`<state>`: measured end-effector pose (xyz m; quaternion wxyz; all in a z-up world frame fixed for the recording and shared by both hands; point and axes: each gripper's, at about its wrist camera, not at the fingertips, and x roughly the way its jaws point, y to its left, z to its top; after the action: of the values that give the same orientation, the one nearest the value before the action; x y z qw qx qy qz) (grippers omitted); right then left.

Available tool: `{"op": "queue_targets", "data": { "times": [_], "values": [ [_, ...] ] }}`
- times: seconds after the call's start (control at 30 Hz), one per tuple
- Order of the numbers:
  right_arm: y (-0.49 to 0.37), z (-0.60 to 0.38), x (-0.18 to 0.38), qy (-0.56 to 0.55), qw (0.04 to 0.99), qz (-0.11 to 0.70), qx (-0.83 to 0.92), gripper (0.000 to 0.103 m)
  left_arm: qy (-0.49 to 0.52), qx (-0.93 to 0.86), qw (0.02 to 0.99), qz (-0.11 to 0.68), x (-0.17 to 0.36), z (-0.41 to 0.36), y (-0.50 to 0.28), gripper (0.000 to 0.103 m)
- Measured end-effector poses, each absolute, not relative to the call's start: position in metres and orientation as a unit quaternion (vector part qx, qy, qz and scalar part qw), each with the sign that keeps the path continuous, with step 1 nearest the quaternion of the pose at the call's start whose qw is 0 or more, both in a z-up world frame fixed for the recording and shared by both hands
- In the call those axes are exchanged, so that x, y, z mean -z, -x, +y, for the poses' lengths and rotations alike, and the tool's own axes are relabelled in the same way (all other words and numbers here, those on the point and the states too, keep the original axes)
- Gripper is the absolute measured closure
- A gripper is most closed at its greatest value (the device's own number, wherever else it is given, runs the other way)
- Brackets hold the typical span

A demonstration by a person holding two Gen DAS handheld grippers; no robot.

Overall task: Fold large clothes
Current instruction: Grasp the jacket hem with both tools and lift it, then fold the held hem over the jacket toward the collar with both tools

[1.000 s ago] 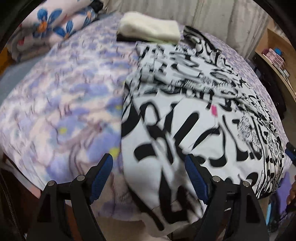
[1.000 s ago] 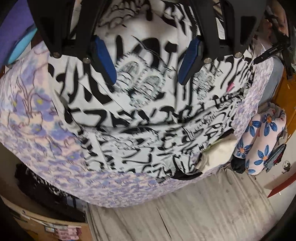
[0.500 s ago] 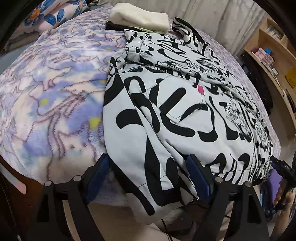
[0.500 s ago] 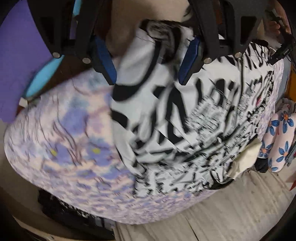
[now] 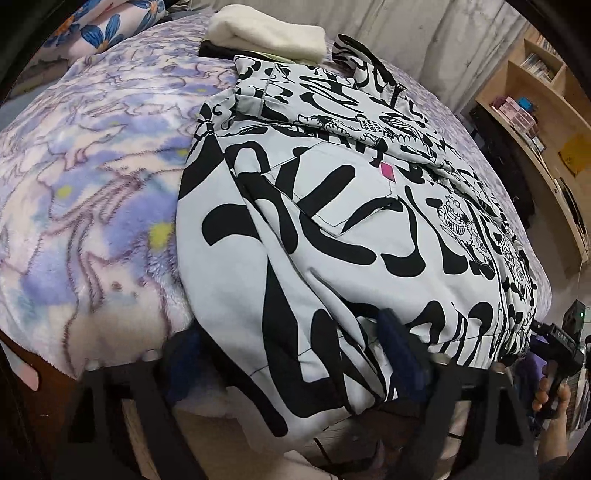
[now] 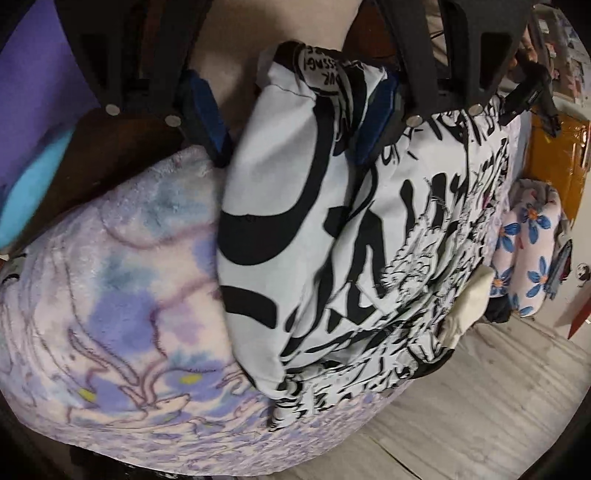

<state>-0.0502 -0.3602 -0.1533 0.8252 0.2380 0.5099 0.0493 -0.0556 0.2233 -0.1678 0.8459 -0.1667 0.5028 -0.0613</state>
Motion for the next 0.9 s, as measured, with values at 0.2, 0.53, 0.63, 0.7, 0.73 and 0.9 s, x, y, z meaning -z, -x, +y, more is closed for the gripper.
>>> {"op": "queue_targets", "data": {
  "times": [0.2,0.53,0.63,0.7,0.73,0.9],
  "values": [
    [0.058,-0.344,0.125,-0.191,0.845,0.495,-0.072,0.088,0.197,0.064,0.831,0.516,0.160,0.224,0.053,0.082],
    [0.031,-0.335,0.043,-0.222,0.881,0.400,-0.121,0.091,0.308,0.098,0.826,0.462,0.092,0.238,0.038,0.096],
    [0.013,-0.336,0.019,-0.235,0.889,0.370,-0.133,0.091,0.316,0.106,0.835,0.438,0.066,0.240,0.026,0.097],
    [-0.004,-0.340,0.005,-0.252,0.890,0.353,-0.139,0.091,0.318,0.110,0.841,0.423,0.049,0.240,0.013,0.097],
    [-0.013,-0.342,-0.001,-0.259,0.891,0.346,-0.140,0.091,0.318,0.109,0.845,0.417,0.041,0.239,0.005,0.097],
    [-0.066,-0.354,-0.026,-0.286,0.889,0.330,-0.139,0.091,0.323,0.106,0.852,0.399,0.013,0.244,-0.053,0.096]
  ]
}}
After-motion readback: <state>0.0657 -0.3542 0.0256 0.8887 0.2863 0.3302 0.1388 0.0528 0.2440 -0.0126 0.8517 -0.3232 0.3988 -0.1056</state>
